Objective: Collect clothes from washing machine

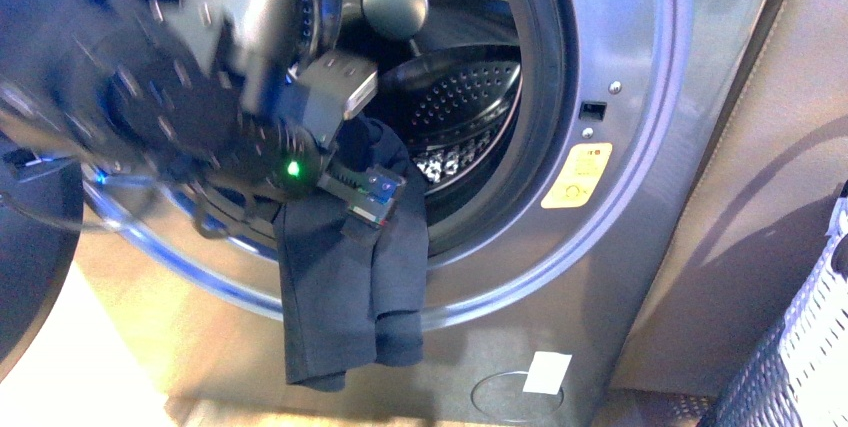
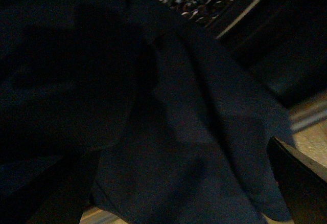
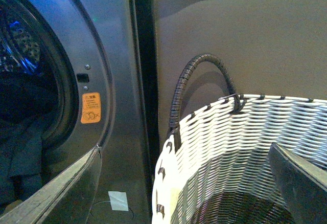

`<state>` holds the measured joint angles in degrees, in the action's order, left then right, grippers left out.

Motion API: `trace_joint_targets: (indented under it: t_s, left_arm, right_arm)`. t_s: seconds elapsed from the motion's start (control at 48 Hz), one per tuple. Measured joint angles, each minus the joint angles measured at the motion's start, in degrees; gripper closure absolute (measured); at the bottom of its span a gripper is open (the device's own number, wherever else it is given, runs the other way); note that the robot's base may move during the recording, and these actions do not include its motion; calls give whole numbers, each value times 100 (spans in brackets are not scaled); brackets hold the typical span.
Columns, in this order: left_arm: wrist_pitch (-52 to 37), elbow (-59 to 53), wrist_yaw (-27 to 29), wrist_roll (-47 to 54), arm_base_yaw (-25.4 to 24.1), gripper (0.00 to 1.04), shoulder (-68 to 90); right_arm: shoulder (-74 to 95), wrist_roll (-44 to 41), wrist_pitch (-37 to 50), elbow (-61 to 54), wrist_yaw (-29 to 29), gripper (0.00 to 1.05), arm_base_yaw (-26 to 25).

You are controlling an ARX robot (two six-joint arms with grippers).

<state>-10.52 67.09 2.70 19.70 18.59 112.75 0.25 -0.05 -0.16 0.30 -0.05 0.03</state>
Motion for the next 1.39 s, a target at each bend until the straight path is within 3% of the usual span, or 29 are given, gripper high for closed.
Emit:
trace_joint_targets:
  t_s: [0.271, 0.541, 0.749, 0.916, 1.395]
  left_arm:
    - [245, 85, -144, 177, 238, 6, -422]
    - [-87, 1001, 372, 610, -133, 6, 15]
    - [459, 1508, 487, 640, -437, 6, 636]
    - [1158, 1528, -4, 256, -531, 6, 859]
    - [1294, 1174, -400, -77, -234, 6, 833]
  right_arm:
    - [0, 0, 0, 0, 2, 8, 0]
    - [0, 0, 0, 0, 2, 8, 0]
    - [0, 2, 0, 0, 2, 8, 0]
    - [0, 0, 0, 0, 0, 8, 0]
    - [0, 2, 0, 0, 0, 8, 0]
